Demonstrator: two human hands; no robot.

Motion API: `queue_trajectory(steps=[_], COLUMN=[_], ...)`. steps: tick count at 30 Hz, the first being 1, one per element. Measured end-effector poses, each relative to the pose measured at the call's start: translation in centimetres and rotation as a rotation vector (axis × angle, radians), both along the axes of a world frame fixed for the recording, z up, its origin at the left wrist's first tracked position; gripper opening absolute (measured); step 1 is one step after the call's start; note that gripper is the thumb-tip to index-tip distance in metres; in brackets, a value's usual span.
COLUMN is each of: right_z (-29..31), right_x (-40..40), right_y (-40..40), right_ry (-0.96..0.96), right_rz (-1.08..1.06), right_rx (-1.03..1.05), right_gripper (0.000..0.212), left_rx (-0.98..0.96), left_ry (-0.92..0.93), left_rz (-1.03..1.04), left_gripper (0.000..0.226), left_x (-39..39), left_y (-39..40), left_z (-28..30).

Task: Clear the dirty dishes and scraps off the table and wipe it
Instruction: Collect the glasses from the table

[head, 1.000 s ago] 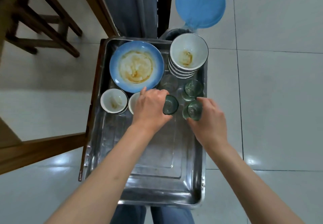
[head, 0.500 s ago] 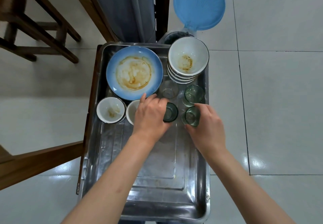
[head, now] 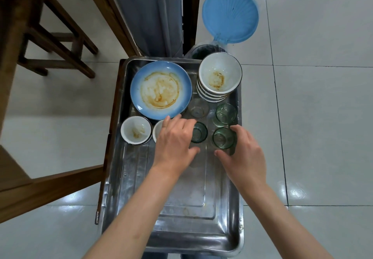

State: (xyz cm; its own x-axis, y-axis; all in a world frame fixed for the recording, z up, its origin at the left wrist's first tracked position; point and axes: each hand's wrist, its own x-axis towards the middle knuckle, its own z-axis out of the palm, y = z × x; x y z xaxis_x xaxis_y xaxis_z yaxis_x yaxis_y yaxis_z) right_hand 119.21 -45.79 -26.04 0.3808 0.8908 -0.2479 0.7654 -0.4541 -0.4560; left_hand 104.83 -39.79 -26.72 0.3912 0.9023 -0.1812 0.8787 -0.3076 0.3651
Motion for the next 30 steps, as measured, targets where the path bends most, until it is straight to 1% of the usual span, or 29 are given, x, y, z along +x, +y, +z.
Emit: queue_trajectory(steps=[3,7,12,17,23,27,30], right_z=[2.8,7.7,14.5,21.3,28.7,32.7,34.5], right_x=[-0.5,-2.2,-5.8,-10.8,-16.8,-20.0,-22.2], right_y=[-0.9,-1.9,-3.6,-6.4,-11.3,-14.8,-17.7], right_ry=[-0.050,-0.024,0.010,0.027,0.091,0.112,0.120], right_rz=[0.017,0.017,-0.020,-0.027,0.028,0.075,0.117], right_rx=[0.021,0.100,0.205,0.256,0.214,0.203,0.210], right_gripper=[0.062,0.064,0.062,0.072,0.087,0.088,0.087], left_rx=[0.004,-0.002,0.008,0.061,0.008,-0.008,0.006], left_ry=[-0.020,-0.088,-0.205,-0.239,-0.273,-0.309,-0.334], left_rz=[0.016,0.044,0.068,-0.011,-0.040,-0.005,0.043], left_gripper=[0.070,0.068,0.068,0.074,0.083,0.086,0.085], left_x=[-1.0,-3.1,-7.1,-12.0,-19.3,-23.5,-26.2], left_y=[-1.2,-2.8,-3.8,-5.6,-9.9,-14.0,-17.4], left_z=[2.2,6.6,14.1,22.3,30.2,34.0,35.8])
